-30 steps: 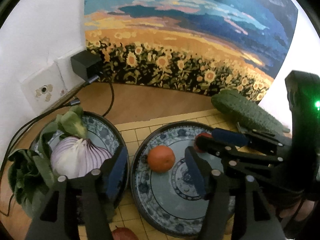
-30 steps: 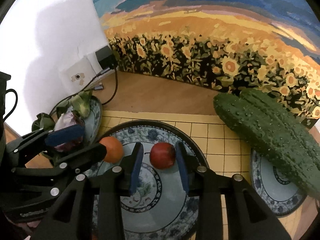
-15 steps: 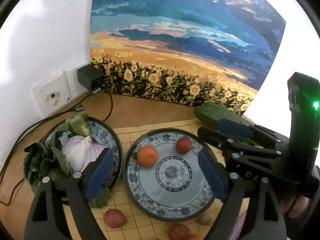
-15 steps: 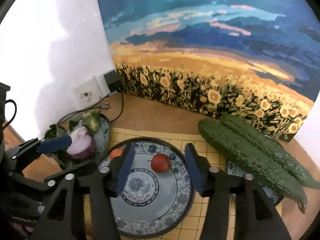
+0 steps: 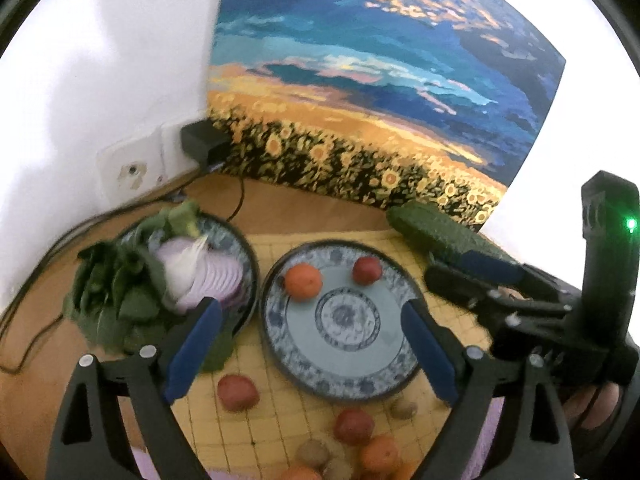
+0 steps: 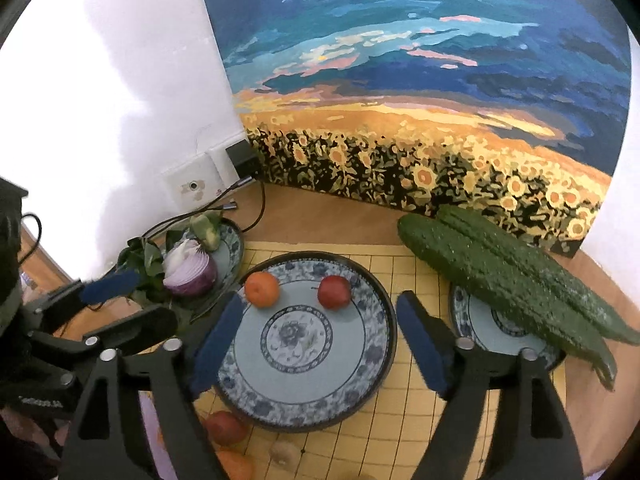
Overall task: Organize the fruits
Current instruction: 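Lower the orange onto the plate and open the left gripper while the right releases the apple, then move both open grippers back toward the fruit pile on the towel, then grasp a red apple with the left gripper while the right gripper grasps another red apple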
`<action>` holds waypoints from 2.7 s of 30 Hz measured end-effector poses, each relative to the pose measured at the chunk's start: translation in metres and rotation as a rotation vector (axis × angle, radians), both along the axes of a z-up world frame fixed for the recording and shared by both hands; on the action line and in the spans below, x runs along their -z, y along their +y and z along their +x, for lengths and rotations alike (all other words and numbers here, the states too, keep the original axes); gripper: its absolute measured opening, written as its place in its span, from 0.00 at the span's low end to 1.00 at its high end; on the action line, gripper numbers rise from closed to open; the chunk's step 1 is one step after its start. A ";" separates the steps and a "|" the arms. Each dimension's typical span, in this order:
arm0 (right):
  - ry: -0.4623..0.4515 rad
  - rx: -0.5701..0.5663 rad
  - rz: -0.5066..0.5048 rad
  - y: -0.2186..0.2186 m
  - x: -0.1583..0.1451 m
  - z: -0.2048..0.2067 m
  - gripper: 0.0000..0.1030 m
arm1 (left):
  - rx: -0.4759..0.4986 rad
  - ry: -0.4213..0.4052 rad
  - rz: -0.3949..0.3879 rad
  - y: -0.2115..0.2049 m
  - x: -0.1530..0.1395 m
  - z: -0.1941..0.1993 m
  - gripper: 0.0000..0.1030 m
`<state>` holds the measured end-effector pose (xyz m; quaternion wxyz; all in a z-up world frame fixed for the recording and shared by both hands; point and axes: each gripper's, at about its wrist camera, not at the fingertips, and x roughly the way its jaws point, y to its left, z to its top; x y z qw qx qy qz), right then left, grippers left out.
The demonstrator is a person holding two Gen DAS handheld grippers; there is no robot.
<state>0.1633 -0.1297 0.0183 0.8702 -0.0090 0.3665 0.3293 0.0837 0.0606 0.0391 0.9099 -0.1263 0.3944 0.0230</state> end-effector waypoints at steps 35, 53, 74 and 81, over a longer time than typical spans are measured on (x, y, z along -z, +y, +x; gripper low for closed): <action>0.138 -0.032 -0.132 0.000 0.053 -0.033 0.83 | -0.129 0.193 -0.102 0.052 0.077 -0.061 0.90; 0.188 -0.152 -0.083 0.041 0.056 -0.077 0.78 | -0.036 0.187 -0.087 0.046 0.085 -0.026 0.32; 0.353 0.040 -0.088 0.051 0.077 -0.058 0.34 | -0.045 0.144 -0.119 0.073 0.067 -0.064 0.32; 0.357 0.032 -0.051 0.043 0.072 -0.065 0.34 | -0.036 0.143 -0.104 0.061 0.062 -0.063 0.32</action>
